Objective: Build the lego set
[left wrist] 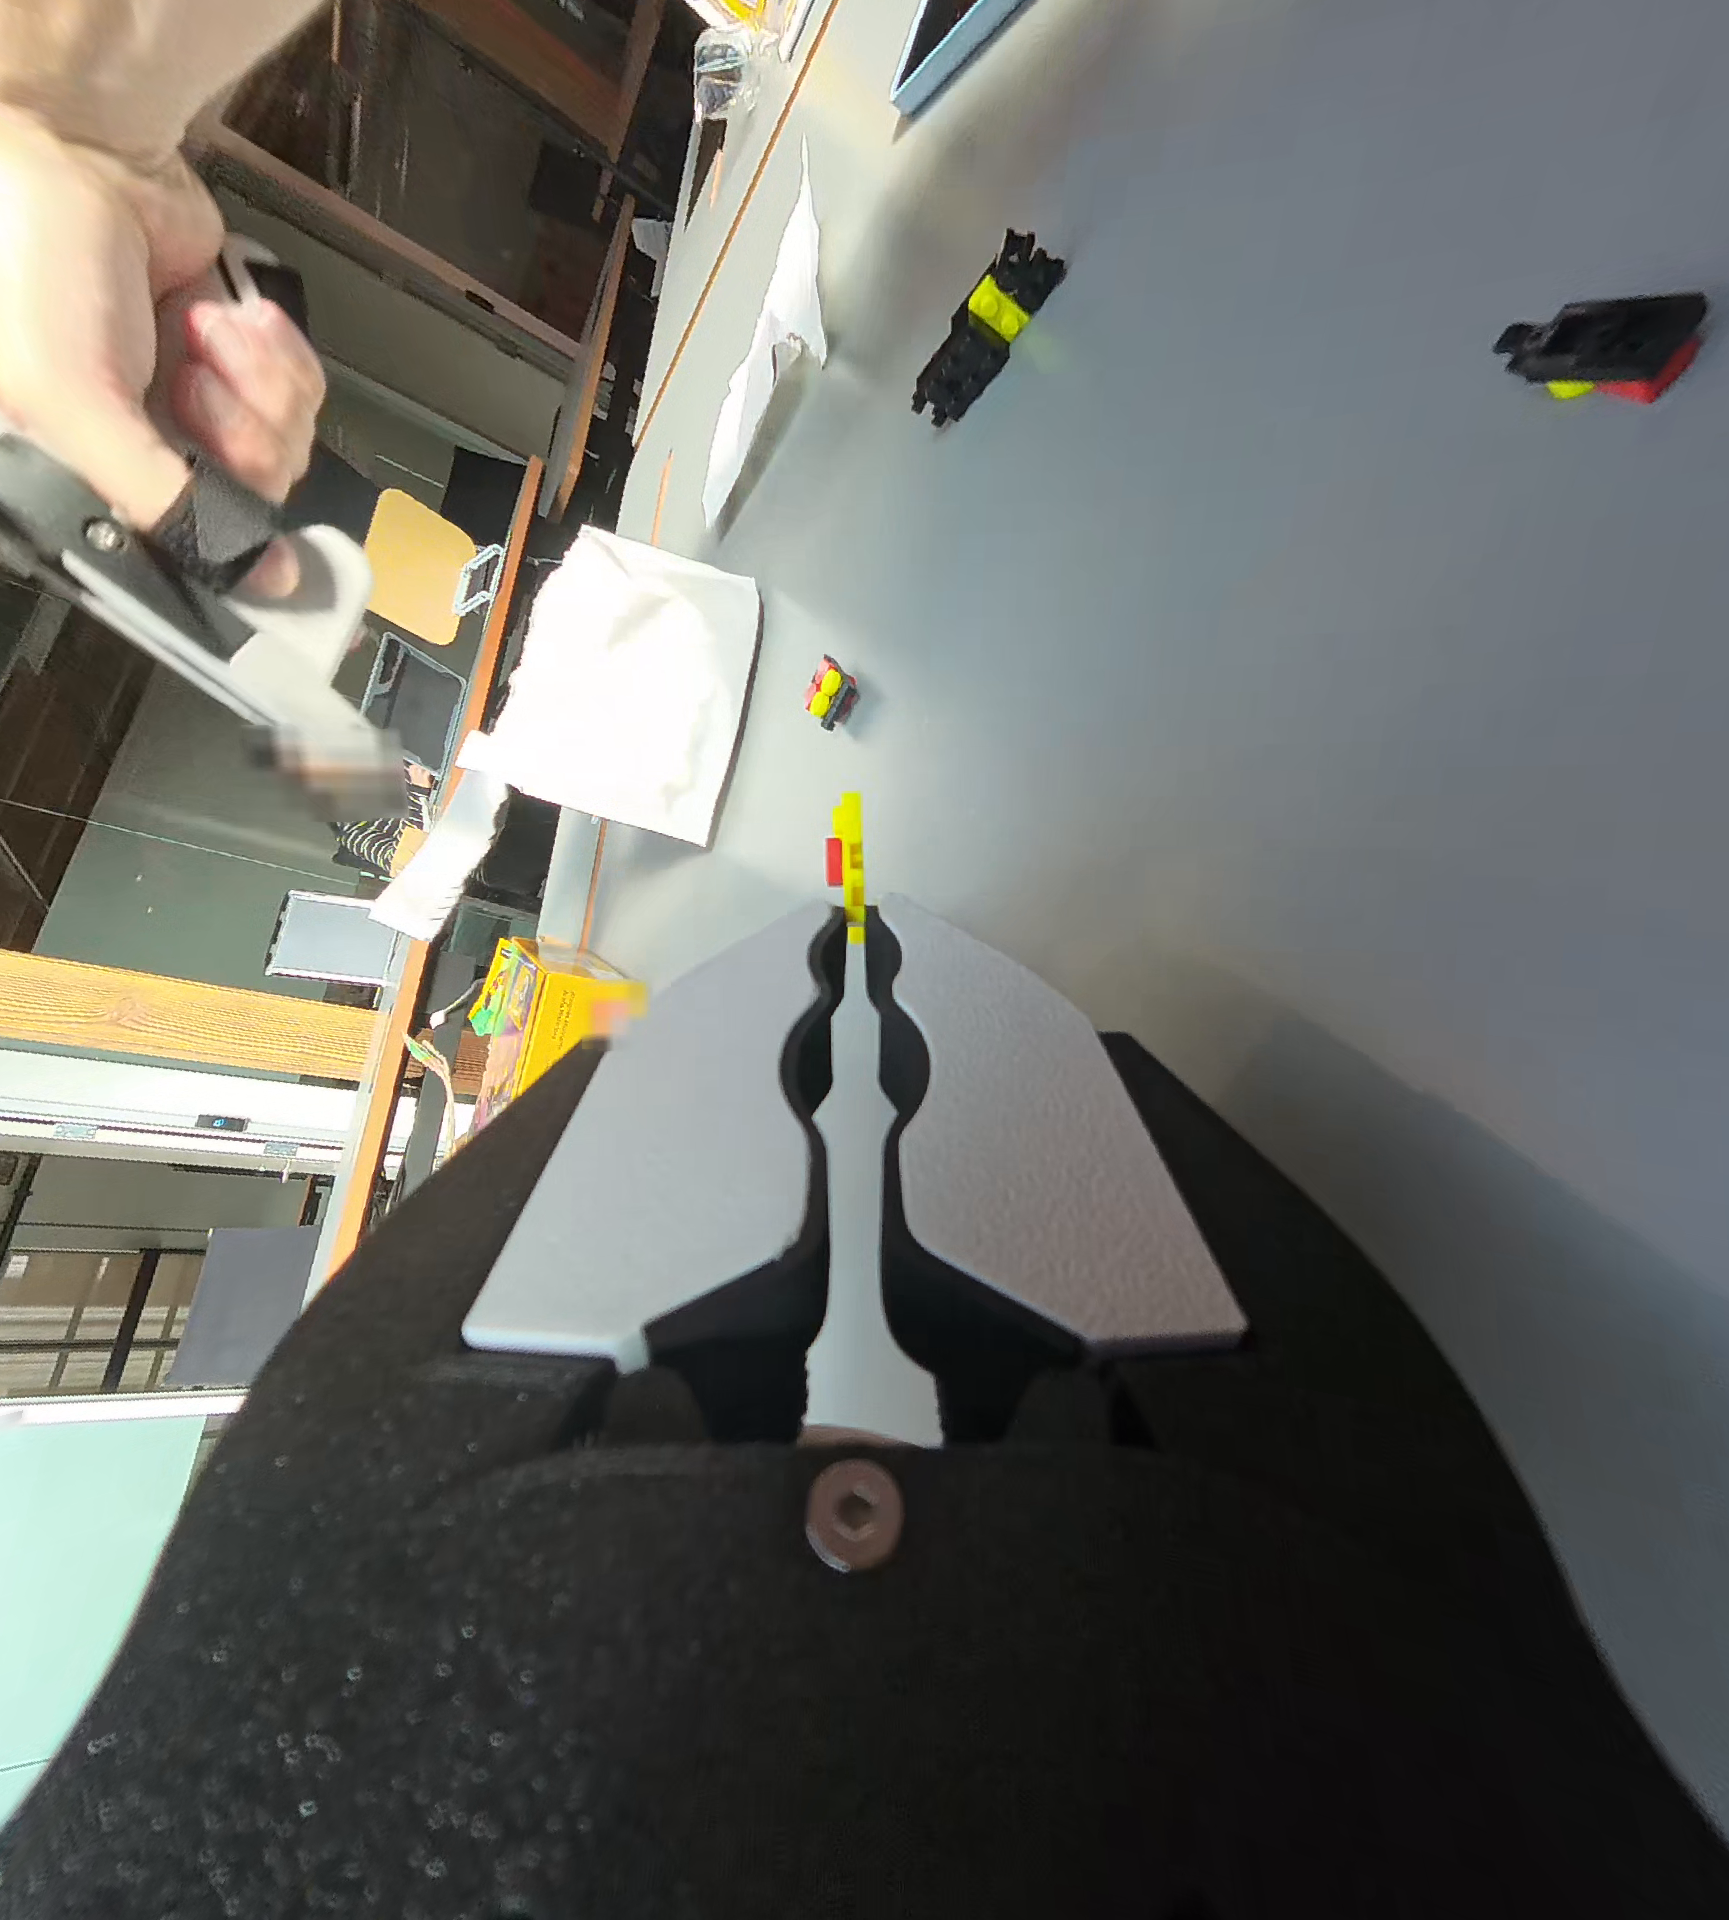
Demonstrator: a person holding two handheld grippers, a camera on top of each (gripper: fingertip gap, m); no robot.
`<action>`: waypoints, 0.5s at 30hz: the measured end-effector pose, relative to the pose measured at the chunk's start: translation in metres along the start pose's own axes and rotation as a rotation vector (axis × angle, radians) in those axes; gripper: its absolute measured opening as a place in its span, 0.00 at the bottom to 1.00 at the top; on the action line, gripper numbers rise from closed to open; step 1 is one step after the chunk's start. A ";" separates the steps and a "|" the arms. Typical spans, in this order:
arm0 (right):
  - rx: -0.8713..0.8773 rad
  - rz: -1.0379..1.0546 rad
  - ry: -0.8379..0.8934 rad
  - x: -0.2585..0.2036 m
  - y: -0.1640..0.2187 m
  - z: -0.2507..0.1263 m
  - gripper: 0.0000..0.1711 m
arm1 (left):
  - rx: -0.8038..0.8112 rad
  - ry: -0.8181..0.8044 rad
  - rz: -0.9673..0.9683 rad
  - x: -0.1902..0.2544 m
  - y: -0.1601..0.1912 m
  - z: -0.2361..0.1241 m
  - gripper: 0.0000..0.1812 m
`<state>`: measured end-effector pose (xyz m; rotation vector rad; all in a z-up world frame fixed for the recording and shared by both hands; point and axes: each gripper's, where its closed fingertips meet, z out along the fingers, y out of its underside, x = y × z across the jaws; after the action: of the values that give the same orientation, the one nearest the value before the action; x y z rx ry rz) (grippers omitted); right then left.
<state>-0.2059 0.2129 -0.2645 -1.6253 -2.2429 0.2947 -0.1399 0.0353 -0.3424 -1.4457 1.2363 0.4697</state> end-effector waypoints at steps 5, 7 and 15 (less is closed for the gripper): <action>-0.091 0.091 -0.019 0.012 0.071 0.008 0.04 | 0.026 -0.056 0.024 -0.007 -0.007 0.002 0.01; -0.111 0.125 -0.059 0.012 0.084 0.017 0.05 | 0.020 -0.090 0.064 -0.011 -0.008 0.005 0.01; 0.026 0.095 -0.082 0.006 0.082 -0.001 0.12 | 0.012 -0.164 0.153 -0.029 0.002 0.031 0.01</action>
<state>-0.1360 0.2446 -0.2928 -1.7390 -2.2146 0.4207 -0.1418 0.0753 -0.3278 -1.2812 1.2201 0.6706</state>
